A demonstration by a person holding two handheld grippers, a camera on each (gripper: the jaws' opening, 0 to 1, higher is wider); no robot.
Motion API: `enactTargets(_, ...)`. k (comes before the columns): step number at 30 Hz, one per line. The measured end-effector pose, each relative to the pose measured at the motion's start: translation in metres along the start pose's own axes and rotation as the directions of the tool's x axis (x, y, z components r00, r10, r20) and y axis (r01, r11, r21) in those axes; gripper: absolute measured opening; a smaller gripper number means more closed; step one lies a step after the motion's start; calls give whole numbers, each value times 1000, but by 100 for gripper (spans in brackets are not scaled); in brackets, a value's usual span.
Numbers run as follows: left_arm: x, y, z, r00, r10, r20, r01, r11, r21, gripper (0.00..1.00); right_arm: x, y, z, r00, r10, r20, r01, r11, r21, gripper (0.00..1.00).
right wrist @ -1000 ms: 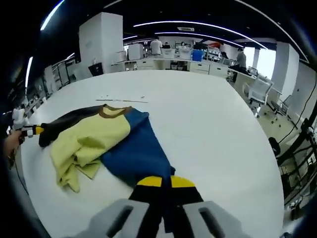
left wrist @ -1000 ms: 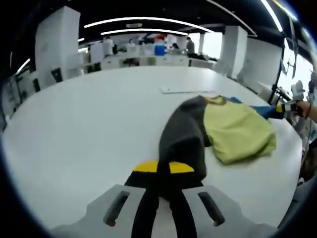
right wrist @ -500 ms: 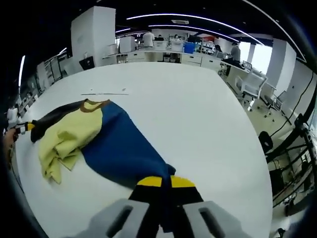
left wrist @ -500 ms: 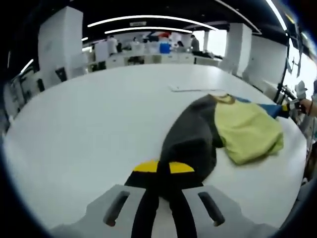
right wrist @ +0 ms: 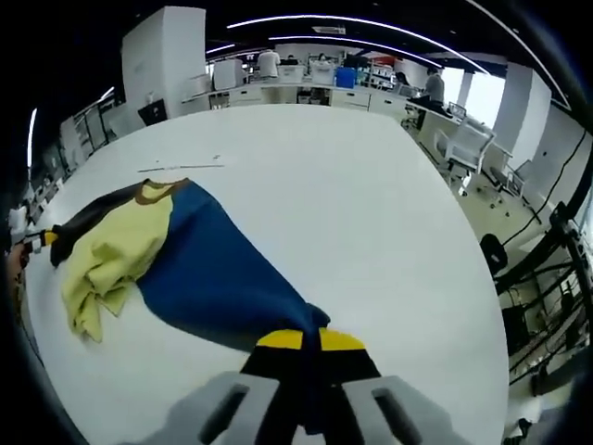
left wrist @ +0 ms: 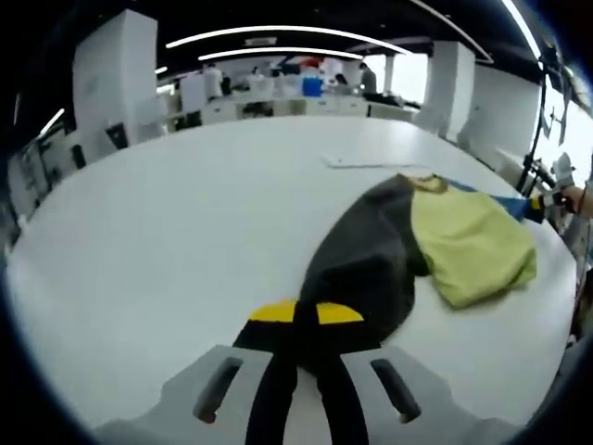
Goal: Fold the garment on the visible template until the final outline fits inside the template.
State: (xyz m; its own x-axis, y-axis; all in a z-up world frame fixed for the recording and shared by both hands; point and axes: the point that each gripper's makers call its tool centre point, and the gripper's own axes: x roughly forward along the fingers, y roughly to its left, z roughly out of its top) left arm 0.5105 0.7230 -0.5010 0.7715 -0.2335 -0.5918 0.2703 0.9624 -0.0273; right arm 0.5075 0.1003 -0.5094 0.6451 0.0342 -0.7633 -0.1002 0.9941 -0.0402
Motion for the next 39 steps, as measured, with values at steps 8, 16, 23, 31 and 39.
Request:
enactTargets(8,4,10,-5,999,26,-25,-26,1000,4,2,2,-2,-1,1000,-3,-3,3,1000,11,0)
enactTargets(16,1,9,-5,999,33,-18,-32,999,4,10,0,-1,-1,1000,-8,13,7,998,67,3)
enactTargets(23,-5,7,0,1000,26,7,-26,999,-20,29,-4,-2,7,999,-20,44,17,997,78,30)
enactTargets(31,-15,-4,10,999,2,54,-1,1000,-17,50,-14,10,19,995,20,101,-27,997,72,62)
enactTargets(39,-27,-34,23,993,-64,101,64,998,7,66,-35,42,29,981,116,159,-122,992,30,84)
